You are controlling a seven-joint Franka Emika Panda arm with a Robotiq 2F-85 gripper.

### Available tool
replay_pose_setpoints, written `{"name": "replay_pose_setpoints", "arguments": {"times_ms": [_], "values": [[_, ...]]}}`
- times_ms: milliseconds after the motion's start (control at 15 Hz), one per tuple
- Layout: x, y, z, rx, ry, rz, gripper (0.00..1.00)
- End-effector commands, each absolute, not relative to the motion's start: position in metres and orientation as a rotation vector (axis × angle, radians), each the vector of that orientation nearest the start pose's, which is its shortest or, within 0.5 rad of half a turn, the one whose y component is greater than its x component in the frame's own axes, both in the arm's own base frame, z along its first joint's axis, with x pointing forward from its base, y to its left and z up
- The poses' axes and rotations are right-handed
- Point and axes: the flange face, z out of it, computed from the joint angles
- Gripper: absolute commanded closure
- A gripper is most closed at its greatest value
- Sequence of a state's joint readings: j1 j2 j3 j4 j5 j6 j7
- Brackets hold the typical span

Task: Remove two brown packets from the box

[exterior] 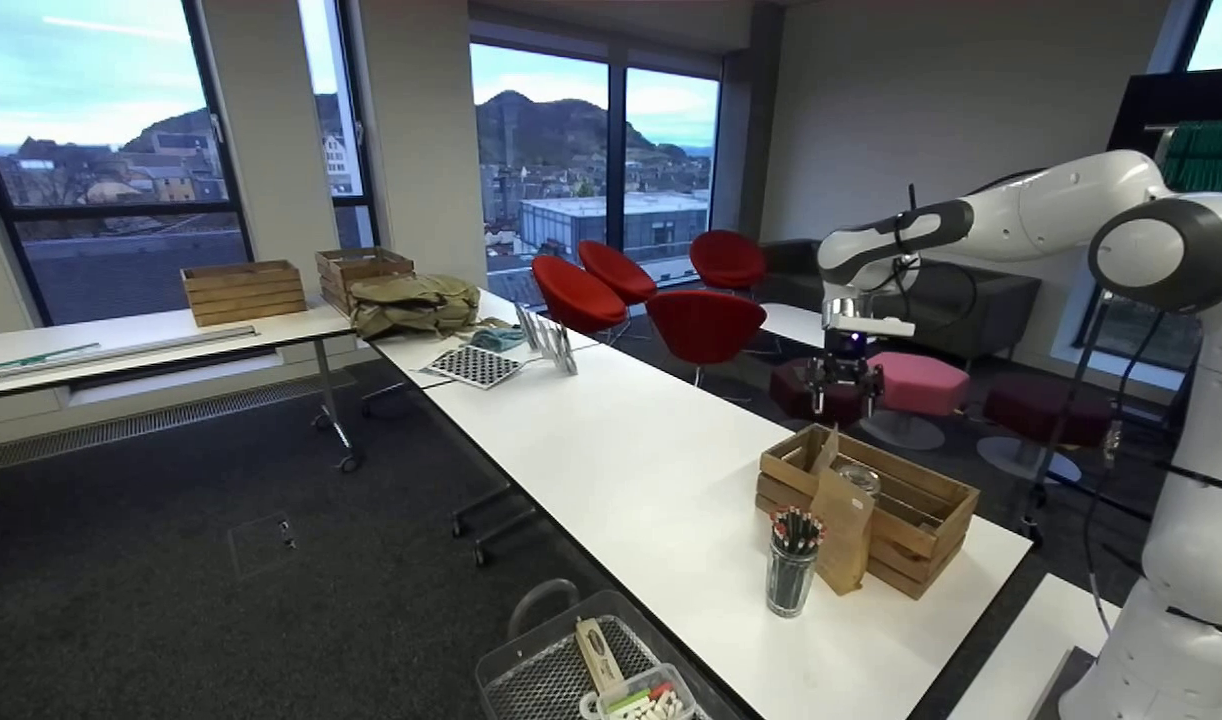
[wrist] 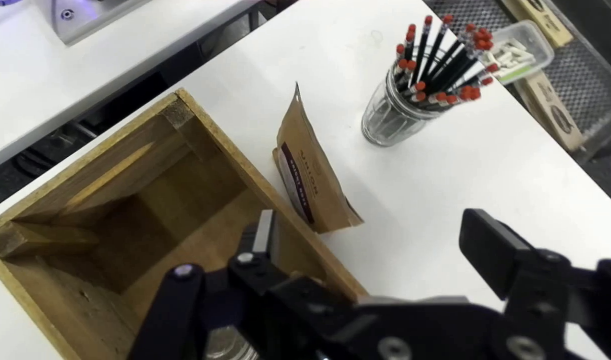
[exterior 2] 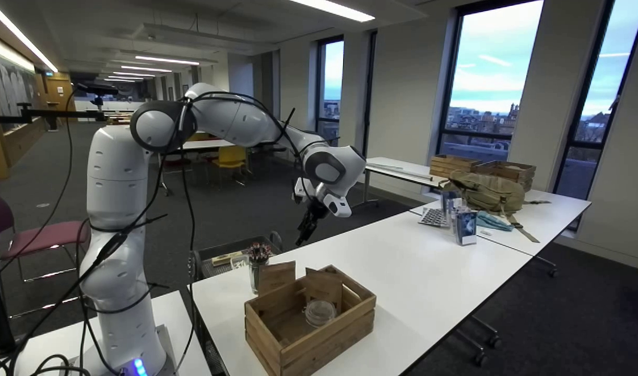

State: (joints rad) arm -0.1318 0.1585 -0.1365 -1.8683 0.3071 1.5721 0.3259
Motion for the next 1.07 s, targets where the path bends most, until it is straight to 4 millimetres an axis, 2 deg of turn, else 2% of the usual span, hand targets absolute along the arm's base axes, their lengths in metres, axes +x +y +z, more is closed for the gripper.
{"name": "replay_pose_setpoints", "arguments": {"times_ms": [0,133,267,667,800,1000], "values": [[0.550,-0.159,0.419,-2.500,1.139,0.566,0.00],[0.558,-0.179,0.414,-2.435,1.279,0.504,0.00],[0.567,-0.189,0.404,-2.381,1.414,0.419,0.00],[0.595,-0.187,0.366,-2.243,1.803,0.166,0.00],[0.595,-0.187,0.356,-2.214,1.904,0.136,0.00],[0.577,-0.189,0.349,-2.313,1.929,0.166,0.00]]}}
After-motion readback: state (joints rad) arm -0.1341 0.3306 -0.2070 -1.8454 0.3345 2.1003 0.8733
